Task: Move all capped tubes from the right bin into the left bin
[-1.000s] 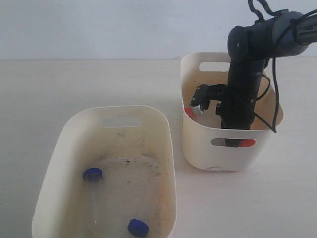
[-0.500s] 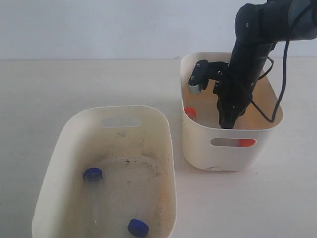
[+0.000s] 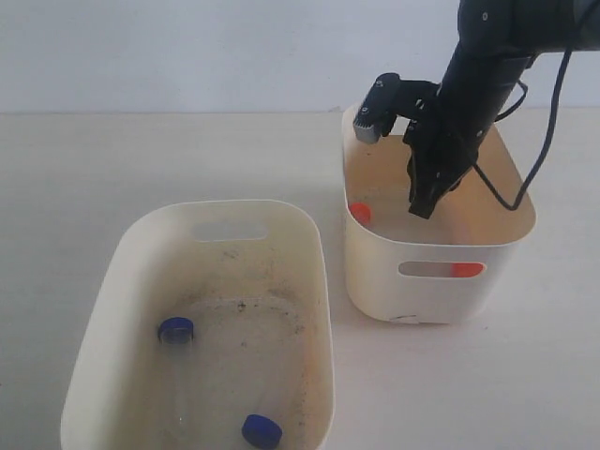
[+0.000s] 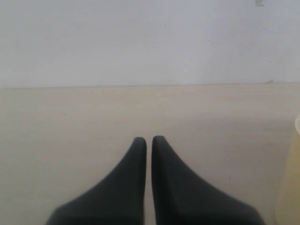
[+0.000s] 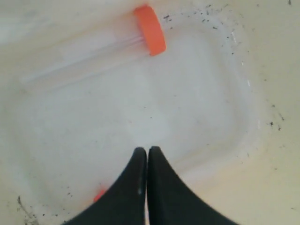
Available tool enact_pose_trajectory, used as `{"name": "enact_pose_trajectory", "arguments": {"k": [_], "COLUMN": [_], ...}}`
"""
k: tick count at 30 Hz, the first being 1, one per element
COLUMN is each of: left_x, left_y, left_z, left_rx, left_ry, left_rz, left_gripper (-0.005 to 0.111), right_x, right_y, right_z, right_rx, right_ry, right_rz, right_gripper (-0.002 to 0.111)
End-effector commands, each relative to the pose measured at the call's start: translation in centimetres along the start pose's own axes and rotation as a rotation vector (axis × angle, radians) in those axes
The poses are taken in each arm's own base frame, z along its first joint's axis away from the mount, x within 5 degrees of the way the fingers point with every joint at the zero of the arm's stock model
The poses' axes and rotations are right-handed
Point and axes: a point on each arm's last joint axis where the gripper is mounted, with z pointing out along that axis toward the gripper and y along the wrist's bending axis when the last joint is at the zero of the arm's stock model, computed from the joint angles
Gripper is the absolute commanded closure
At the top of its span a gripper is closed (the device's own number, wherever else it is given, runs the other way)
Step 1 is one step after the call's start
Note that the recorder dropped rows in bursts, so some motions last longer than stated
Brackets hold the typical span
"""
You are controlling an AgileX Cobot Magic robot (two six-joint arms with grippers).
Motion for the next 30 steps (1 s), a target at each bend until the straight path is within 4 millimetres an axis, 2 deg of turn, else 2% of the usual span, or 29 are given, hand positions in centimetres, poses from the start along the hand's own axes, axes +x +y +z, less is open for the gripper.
{"name": "enact_pose_trajectory", "arguments": {"k": [1,7,19,21,22,24,26,27,28,30], "left_x": [-0.2,-0.2,-0.2,-0.2,-0.2,-0.2,-0.2,-0.2,-0.2,-0.2], "left_y": [0.0,0.0,0.0,0.0,0.0,0.0,0.0,0.0,0.0,0.0], "left_z": [0.0,0.0,0.0,0.0,0.0,0.0,0.0,0.0,0.0,0.0], "left_rx": [0.001,0.001,0.001,0.001,0.001,0.001,0.001,0.001,0.001,0.001], "left_ry": [-0.009,-0.009,-0.009,-0.009,-0.009,-0.009,-0.009,-0.009,-0.009,-0.009], "left_rz": [-0.016,-0.016,-0.016,-0.016,-0.016,-0.016,-0.016,-0.016,-0.016,-0.016], "left_gripper": [0.102,0.102,0.102,0.102,0.102,0.102,0.102,0.102,0.102,0.102], "right_x": [0.2,0.1,-1.3,-1.7,-1.9,-2.0,-2.0,-2.0,-2.0,-1.9], "right_y": [0.5,1.0,-0.4,-0.4,-0.4,-0.3,-0.3,-0.3,-0.3,-0.3], "right_z": [-0.5,-0.5,-0.5,-0.5,-0.4,-0.5,-0.5,-0.5,-0.5,-0.4], "right_rx": [-0.048,-0.093,0.046,0.041,0.029,0.002,-0.017,-0.021,-0.022,-0.022], "right_ry": [0.015,0.006,-0.151,-0.199,-0.216,-0.234,-0.235,-0.235,-0.232,-0.23], "right_rz": [0.039,0.066,0.117,0.168,0.216,0.358,0.524,0.559,0.569,0.611], "right_gripper": [0.108,0.108,0.108,0.107,0.103,0.082,0.05,0.04,0.04,0.046]}}
